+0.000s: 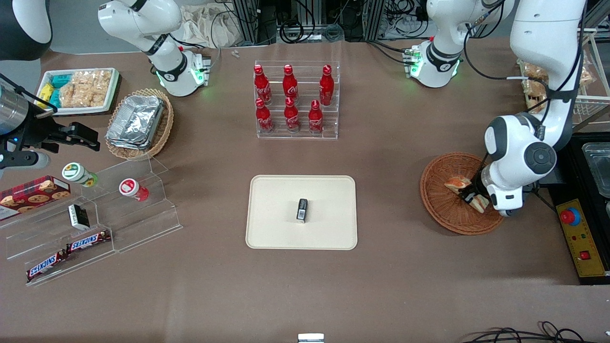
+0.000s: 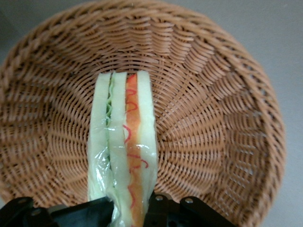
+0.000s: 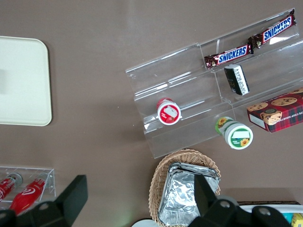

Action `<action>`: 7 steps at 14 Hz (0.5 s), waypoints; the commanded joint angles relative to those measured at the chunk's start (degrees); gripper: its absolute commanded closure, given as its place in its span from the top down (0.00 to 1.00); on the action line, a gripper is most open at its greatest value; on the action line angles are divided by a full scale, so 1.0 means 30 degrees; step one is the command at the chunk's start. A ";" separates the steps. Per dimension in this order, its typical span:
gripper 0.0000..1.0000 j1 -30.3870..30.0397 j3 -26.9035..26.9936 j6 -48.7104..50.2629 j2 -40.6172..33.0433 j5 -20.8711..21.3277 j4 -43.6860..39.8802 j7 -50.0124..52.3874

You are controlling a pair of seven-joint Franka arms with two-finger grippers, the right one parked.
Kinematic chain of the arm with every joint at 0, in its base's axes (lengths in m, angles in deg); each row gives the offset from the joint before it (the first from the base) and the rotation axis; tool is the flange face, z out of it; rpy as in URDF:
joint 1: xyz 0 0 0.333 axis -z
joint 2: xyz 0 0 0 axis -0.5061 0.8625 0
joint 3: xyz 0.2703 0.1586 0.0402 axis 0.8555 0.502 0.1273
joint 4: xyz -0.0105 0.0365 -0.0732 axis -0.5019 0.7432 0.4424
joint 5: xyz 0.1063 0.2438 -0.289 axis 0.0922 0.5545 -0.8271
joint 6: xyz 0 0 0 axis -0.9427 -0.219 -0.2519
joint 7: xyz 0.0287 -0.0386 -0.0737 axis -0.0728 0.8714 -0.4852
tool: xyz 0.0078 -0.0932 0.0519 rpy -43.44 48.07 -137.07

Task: Place sandwich from basket to tray
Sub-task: 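Lower the left gripper, grasp the wrapped sandwich, and lift it, then carry the held sandwich with the left gripper over to the white tray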

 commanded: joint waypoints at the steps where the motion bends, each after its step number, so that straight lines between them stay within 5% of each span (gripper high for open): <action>1: 0.00 0.0180 -0.0120 0.4004 -0.2783 0.0418 -0.1095 -0.0697; 7: 0.00 0.0211 -0.4330 0.9850 -0.2792 -0.0370 -0.7396 -0.2548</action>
